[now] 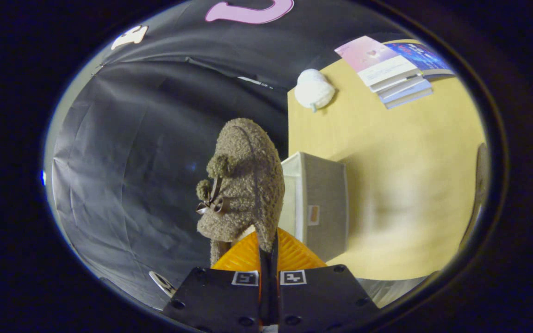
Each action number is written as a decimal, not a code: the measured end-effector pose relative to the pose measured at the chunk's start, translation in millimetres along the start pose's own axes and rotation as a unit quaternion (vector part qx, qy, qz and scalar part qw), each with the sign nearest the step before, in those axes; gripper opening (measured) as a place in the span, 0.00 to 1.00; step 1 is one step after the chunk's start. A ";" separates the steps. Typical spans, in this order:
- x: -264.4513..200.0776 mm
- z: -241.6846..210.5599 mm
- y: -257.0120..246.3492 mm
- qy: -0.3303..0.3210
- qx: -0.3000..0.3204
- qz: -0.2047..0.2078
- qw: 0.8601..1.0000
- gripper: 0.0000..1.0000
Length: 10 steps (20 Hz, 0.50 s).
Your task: Open the storage box then place both shoes into the box .Put the left shoe in first, then the right shoe, with the right side of both shoes facing outward in a uniform manner.
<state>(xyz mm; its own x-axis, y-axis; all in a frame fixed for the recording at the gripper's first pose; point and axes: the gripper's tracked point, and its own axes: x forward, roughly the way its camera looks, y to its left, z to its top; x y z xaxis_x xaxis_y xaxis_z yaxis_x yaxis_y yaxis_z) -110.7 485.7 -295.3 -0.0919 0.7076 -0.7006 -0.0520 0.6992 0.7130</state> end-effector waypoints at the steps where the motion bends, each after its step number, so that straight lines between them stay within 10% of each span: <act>1: 10.6 -2.9 5.3 0.005 -0.001 -0.005 1.000 0.04; 10: 105.1 -50.5 -0.8 0.038 0.008 -0.125 0.991 0.03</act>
<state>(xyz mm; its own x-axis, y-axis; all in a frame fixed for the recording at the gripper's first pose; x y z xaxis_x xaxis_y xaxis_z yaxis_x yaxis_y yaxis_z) -170.5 554.4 -368.1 -0.1537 0.5029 -0.8506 -0.0677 0.8534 0.5168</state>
